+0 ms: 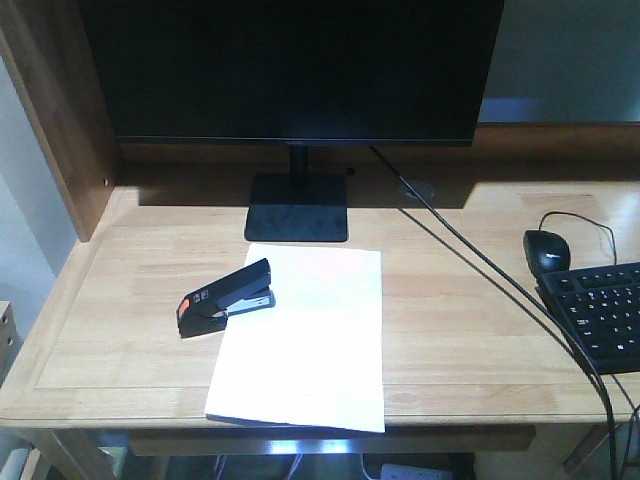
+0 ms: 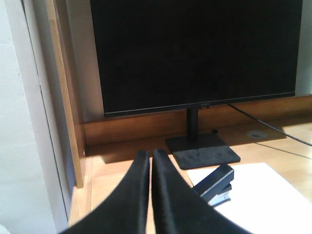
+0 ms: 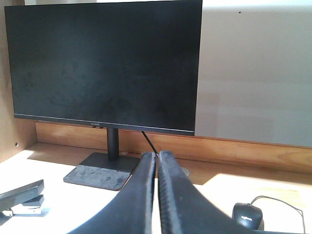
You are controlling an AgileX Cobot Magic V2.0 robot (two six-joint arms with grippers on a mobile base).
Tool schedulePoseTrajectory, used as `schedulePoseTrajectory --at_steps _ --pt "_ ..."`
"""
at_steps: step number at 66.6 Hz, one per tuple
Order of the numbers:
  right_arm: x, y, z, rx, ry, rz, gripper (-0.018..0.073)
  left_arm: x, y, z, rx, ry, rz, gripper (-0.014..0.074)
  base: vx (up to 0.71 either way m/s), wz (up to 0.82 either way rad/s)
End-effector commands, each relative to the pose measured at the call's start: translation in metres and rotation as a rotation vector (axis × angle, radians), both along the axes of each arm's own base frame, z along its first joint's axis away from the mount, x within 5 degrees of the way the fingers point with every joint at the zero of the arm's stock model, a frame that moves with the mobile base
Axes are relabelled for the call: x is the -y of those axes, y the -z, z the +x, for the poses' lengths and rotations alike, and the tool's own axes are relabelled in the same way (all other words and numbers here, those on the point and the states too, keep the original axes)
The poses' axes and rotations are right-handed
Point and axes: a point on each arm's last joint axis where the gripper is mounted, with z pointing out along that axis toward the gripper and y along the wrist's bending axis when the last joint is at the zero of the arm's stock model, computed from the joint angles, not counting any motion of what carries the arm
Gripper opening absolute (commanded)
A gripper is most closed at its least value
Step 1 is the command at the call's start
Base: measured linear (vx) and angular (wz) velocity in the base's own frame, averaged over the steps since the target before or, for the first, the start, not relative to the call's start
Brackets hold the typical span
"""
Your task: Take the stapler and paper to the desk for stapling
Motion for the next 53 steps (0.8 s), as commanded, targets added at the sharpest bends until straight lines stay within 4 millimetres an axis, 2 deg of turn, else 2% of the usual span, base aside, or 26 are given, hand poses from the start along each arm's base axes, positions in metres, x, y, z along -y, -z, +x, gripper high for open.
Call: schedulePoseTrajectory --at_steps 1,14,20,32,53 --pt "-0.002 -0.012 -0.002 0.067 -0.027 -0.014 -0.0009 0.0 -0.002 0.001 0.06 -0.001 -0.03 -0.0007 0.0 0.0" --pt "-0.002 -0.012 -0.002 0.067 -0.027 -0.014 -0.0009 -0.002 0.046 0.012 -0.059 -0.062 0.074 -0.0007 0.0 0.0" --pt "-0.002 -0.012 -0.002 0.067 -0.028 -0.014 -0.0009 -0.004 0.057 0.015 -0.08 -0.099 0.065 -0.0007 0.0 0.0" --pt "-0.002 -0.012 -0.002 0.067 -0.028 -0.014 -0.0009 -0.007 0.069 0.02 0.028 -0.167 -0.021 -0.0007 0.0 0.0" --pt "-0.002 -0.012 -0.002 0.067 -0.028 -0.014 -0.0009 -0.007 0.067 0.02 0.034 -0.157 -0.016 -0.0007 0.0 0.0"
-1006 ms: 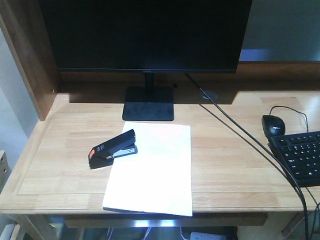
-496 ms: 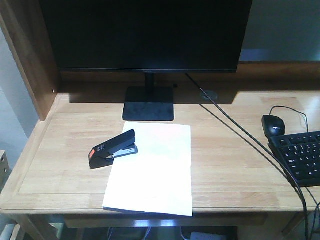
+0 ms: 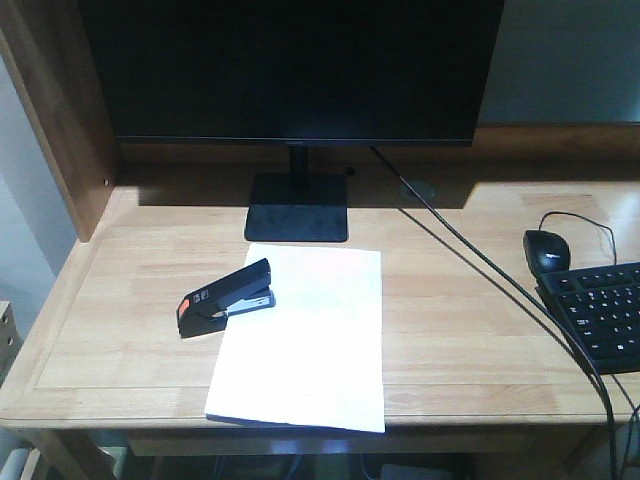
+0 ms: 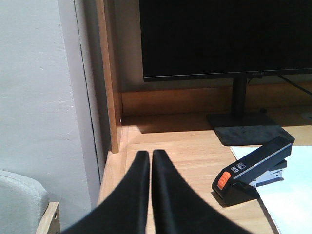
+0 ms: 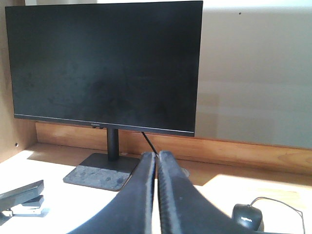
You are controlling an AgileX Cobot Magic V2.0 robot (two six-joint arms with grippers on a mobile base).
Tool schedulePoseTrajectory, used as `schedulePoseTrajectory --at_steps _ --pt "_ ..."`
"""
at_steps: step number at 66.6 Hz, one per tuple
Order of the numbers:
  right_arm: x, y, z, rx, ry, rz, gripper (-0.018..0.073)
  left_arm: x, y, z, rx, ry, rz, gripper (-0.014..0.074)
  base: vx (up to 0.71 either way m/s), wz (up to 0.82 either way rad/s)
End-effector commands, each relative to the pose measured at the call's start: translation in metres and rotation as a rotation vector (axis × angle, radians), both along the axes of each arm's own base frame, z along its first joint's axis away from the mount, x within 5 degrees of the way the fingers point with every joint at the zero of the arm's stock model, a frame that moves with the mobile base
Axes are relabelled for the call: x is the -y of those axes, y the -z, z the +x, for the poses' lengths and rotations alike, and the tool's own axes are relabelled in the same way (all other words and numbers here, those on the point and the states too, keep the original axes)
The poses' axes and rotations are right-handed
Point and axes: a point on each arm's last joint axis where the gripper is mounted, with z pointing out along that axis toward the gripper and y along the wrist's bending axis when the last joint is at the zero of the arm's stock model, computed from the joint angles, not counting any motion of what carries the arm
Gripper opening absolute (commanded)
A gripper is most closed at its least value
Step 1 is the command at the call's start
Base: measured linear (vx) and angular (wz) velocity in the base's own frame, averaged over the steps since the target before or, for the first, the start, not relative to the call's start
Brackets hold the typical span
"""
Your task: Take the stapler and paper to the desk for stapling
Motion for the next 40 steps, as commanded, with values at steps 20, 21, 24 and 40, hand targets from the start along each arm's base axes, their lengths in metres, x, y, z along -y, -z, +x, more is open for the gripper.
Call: schedulePoseTrajectory --at_steps 20,21,24,40 --pt "-0.0023 -0.0118 -0.0021 0.064 -0.027 -0.012 -0.0009 0.0021 0.0027 0.0 0.055 0.038 -0.01 -0.0007 0.0 0.0" --pt "-0.0023 -0.0118 -0.0021 0.064 -0.027 -0.012 -0.0009 0.0021 0.0029 0.0001 0.053 0.038 -0.01 -0.0007 0.0 0.0" --pt "-0.0023 -0.0118 -0.0021 0.064 -0.027 -0.012 -0.0009 0.0021 0.0027 0.0001 0.055 0.038 -0.01 -0.0007 0.0 0.0" --pt "-0.0023 -0.0118 -0.0021 0.064 -0.027 -0.012 -0.0009 0.0021 0.0028 0.0001 0.054 0.038 -0.01 -0.0007 0.0 0.0"
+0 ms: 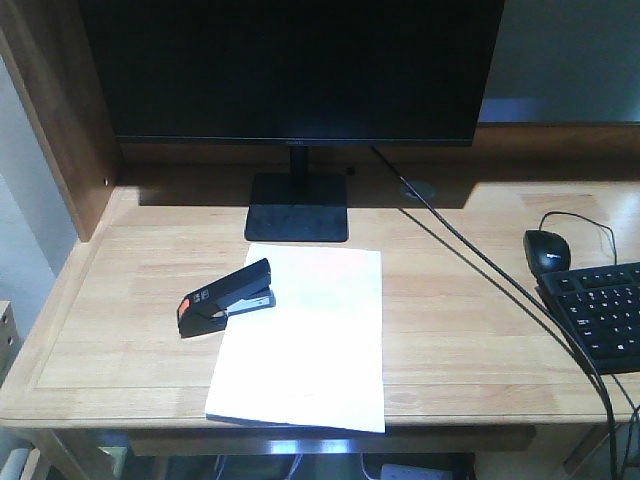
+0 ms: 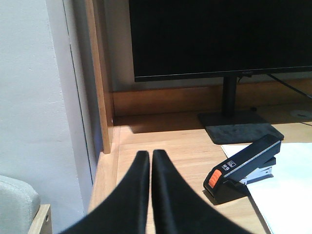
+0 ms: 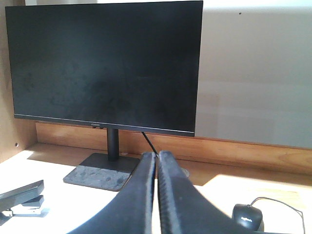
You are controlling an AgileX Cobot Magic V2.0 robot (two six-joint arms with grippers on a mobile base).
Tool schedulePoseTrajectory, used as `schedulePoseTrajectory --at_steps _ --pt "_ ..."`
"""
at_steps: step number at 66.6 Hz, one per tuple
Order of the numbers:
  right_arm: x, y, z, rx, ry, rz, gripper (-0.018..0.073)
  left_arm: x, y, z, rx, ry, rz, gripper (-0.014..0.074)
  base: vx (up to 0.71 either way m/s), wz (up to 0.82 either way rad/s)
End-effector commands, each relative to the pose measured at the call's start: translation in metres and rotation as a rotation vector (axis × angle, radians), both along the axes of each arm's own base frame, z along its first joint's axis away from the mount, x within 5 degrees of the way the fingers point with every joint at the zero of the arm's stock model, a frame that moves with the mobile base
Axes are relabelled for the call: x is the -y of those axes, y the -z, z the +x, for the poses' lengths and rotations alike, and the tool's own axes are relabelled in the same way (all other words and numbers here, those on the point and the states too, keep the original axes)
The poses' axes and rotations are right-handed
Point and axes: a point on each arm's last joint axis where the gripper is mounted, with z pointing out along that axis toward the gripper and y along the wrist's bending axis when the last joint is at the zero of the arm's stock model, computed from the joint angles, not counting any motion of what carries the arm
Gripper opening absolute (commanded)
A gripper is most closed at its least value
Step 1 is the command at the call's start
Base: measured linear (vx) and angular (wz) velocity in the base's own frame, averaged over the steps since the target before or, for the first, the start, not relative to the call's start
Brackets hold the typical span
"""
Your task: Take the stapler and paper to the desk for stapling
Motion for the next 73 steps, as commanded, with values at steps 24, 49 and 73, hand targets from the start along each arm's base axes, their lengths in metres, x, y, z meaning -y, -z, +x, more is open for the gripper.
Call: schedulePoseTrajectory --at_steps 24,49,73 --pt "-0.002 -0.012 -0.002 0.064 -0.027 -0.012 -0.0009 0.0 0.002 0.0 0.056 0.005 -0.012 -0.0007 0.0 0.0" --pt "0.003 -0.007 -0.002 0.018 0.137 -0.05 -0.0009 0.0 0.002 0.0 0.056 0.005 -0.012 -0.0007 0.0 0.0" --pt "0.001 0.013 0.003 0.052 0.182 -0.218 -0.0009 0.0 0.002 0.0 0.056 0.005 -0.012 -0.0007 0.0 0.0"
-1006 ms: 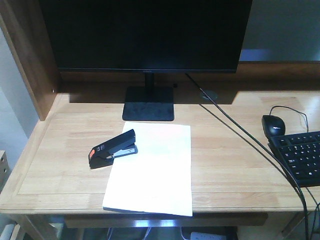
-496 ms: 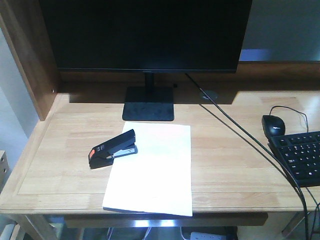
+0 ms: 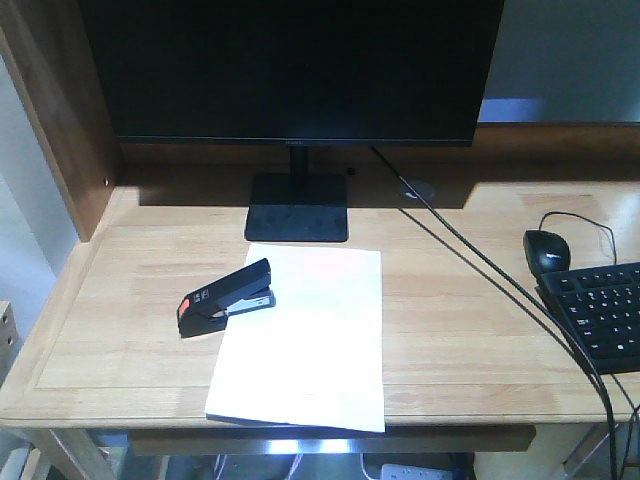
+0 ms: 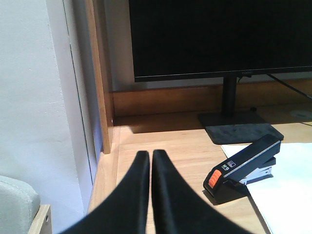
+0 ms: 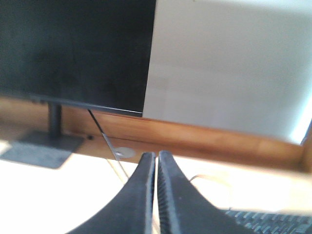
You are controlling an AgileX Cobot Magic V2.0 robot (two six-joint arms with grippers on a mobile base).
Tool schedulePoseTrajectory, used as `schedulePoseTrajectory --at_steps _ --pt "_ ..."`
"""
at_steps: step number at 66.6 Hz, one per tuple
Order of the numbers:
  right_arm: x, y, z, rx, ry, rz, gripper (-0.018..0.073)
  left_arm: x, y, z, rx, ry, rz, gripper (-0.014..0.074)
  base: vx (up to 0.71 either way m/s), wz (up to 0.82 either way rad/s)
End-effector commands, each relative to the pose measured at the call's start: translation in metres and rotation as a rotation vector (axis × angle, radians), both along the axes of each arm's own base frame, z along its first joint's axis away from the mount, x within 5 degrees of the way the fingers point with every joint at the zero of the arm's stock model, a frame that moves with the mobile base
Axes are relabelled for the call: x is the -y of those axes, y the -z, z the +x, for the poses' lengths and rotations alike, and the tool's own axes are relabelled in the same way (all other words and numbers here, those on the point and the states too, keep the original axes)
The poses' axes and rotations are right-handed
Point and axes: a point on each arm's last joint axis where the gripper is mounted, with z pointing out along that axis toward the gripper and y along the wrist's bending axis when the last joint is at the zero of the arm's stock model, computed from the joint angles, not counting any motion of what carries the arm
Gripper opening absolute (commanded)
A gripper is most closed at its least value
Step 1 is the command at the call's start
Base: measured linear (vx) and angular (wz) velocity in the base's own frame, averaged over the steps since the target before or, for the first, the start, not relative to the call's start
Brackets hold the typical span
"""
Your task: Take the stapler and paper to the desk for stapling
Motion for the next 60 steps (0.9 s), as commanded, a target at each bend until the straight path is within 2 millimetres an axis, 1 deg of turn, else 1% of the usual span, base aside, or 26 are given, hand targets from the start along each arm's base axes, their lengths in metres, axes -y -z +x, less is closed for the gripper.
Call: schedulePoseTrajectory --at_steps 1,7,11,19,28,45,60 --pt "-0.002 -0.001 0.001 0.087 -0.016 -0.027 -0.0009 0.0 0.002 0.0 0.056 0.005 -0.012 -0.0007 0.0 0.0" --pt "-0.002 0.013 0.0 0.107 -0.018 -0.022 -0.0009 0.0 0.002 0.0 0.056 0.005 -0.012 -0.0007 0.0 0.0" --pt "-0.002 0.021 0.001 0.115 -0.009 0.014 -0.0009 0.0 0.002 0.0 0.054 0.005 -0.012 -0.0007 0.0 0.0" --pt "-0.001 0.032 0.004 0.099 0.017 0.092 -0.0009 0.0 0.002 0.0 0.054 0.005 -0.012 -0.0007 0.0 0.0" --pt "-0.001 0.045 0.006 0.084 0.023 0.106 -0.0009 0.0 0.002 0.0 0.054 0.005 -0.012 -0.0007 0.0 0.0" --pt "0.0 0.046 0.006 0.06 0.017 0.243 -0.0009 0.0 0.002 0.0 0.054 0.005 -0.012 -0.0007 0.0 0.0" --pt "0.0 0.047 0.006 0.051 0.022 0.201 -0.0009 0.0 0.002 0.0 0.054 0.005 -0.012 -0.0007 0.0 0.0"
